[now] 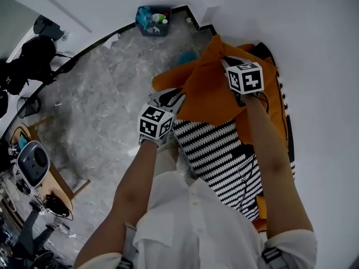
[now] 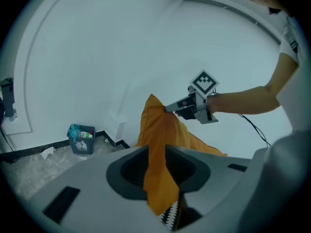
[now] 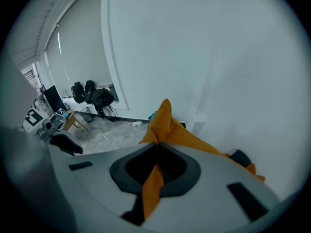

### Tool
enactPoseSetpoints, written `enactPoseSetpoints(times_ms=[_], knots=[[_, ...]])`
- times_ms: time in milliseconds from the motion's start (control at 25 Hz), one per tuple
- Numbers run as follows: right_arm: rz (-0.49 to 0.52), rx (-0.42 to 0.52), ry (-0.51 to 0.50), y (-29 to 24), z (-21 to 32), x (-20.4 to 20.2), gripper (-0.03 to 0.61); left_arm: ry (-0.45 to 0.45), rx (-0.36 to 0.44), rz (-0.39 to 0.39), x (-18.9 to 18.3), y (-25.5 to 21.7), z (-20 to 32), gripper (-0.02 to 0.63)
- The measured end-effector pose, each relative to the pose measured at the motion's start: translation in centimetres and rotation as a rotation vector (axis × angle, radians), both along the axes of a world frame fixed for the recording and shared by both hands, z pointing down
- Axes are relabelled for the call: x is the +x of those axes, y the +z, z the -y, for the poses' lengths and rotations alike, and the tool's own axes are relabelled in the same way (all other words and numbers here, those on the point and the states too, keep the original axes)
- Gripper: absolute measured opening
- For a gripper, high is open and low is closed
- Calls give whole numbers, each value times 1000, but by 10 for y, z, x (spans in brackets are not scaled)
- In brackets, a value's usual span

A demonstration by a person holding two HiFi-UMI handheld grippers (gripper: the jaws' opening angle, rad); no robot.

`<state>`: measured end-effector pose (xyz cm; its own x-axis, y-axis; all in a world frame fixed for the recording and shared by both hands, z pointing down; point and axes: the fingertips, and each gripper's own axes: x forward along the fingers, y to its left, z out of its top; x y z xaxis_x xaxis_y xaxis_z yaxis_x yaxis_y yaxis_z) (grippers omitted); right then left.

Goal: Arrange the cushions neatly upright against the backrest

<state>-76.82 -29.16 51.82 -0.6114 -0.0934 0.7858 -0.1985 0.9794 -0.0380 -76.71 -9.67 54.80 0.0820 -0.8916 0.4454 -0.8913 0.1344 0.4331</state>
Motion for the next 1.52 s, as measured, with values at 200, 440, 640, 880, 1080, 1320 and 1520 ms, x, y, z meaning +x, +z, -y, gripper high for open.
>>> enactPoseSetpoints(times_ms=[200,440,640,880,1080,1320,1520], knots=[[38,-17,39,-26,-16,27,20,73,-107,-4,33,26,-7,215],[79,-33,70,-48,-26,44,20,123,-253,1,64,74,-30,256],[91,-55,92,-59,-39,51,18,161,-350,68,74,101,-19,272],[83,-54,90,-59,-51,51,17,200,-483,153,82,122,-6,198],[117,-59,114,-73,-51,59,17,271,-468,167,80,109,-8,75],[204,-48,199,-108,-34,93,14,306,-408,211,66,60,-10,35],[277,-52,301,-127,-23,144,12,390,-446,393,49,13,-2,25]])
